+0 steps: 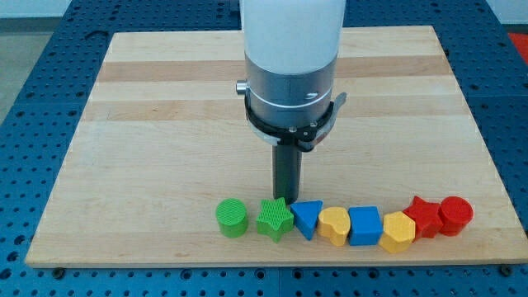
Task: Slide green circle a bit down and right
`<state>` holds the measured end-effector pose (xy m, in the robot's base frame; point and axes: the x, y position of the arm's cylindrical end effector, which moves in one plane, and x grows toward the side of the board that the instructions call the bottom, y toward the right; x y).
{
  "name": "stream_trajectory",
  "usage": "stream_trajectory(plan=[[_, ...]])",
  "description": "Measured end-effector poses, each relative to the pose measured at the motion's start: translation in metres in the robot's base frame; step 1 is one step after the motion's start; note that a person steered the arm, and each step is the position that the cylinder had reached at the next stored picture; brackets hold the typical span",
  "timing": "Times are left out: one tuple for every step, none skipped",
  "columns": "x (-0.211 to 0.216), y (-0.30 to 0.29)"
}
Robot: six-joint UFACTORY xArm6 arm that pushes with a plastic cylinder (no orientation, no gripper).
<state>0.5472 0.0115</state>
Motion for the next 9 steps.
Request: stream_trajectory(plan=[[0.006,0.0],[-0.01,-0.003],[-0.018,-0.035],[-0.004,-0.061],[0.022,-0.08],[0.022,-0.08],[-0.005,-0.09],[0.023,-0.131],[0.071,-0.15]])
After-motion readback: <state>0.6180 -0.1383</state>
